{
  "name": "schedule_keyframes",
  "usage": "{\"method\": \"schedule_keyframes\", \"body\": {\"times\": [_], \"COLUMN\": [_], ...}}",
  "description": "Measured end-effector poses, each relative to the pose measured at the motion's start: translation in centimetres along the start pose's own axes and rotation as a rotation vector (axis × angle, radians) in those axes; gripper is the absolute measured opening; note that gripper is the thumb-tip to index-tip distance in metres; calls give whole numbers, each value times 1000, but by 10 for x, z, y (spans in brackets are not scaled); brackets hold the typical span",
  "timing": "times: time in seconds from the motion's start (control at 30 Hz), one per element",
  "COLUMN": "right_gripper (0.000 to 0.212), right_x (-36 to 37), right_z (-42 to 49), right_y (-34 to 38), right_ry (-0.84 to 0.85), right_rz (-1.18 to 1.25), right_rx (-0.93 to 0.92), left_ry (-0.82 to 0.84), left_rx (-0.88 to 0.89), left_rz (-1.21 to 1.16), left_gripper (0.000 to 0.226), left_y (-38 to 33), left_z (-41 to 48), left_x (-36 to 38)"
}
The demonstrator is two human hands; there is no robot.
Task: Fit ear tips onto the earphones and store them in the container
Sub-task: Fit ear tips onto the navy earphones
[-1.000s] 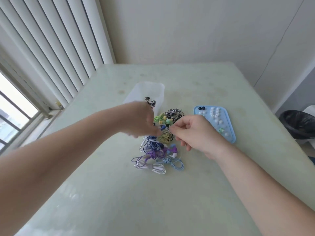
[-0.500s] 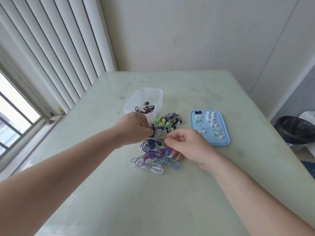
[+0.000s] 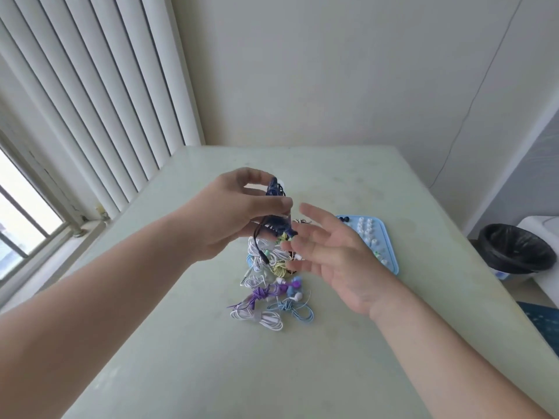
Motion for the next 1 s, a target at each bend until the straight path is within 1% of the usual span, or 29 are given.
{"method": "schedule_keyframes", "body": {"times": [0.03, 0.13, 0.23, 0.33, 0.47, 0.57, 0.63, 0.7, 0.77, 0.83, 0.9, 0.97, 1.0], "right_gripper": [66, 44, 43, 35, 22, 17, 13, 14, 15, 15, 20, 27, 27], "right_x": [0, -7, -21, -39, -64, -80, -85, -90, -89, -87, -90, -100, -108], "right_z": [-4, -16, -29, -42, -54, -57, -58, -55, -50, -45, -40, -38, -37], "right_y": [4, 13, 14, 16, 18, 19, 19, 18, 18, 19, 21, 28, 32], "right_ry": [27, 68, 61, -26, -145, -233, -286, -315, -310, -308, -350, -466, -527], "right_rz": [51, 95, 99, 55, -111, -191, -180, -174, -193, -229, -297, -402, -465], "right_rx": [-14, -7, 24, 37, 32, 40, 39, 48, 67, 93, 114, 90, 70], "left_ry": [43, 189, 262, 241, 175, 98, 93, 121, 144, 116, 62, 19, -1], "left_rx": [-10, -37, -28, -7, 41, 56, 49, 45, 73, 95, 80, 46, 25], "left_rz": [-46, -122, -202, -238, -205, -132, -26, 119, 239, 304, 279, 190, 145], "left_gripper": [45, 51, 48, 35, 16, 21, 23, 22, 20, 14, 8, 3, 4], "left_y": [4, 18, 32, 43, 59, 77, 84, 87, 85, 83, 87, 97, 104], "left_z": [1, 7, 17, 31, 45, 52, 53, 54, 54, 55, 59, 60, 62], "left_x": [9, 33, 51, 66, 78, 79, 79, 82, 85, 84, 77, 72, 71]}}
Point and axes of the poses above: each hand's wrist, its own z-axis towards the middle knuckle, its own x-axis out of the palm, y = z × x, the point moved 6 cm from there along z, towards the middle knuckle, and after that the axes turned 14 degrees about y, right-handed, at the moved point
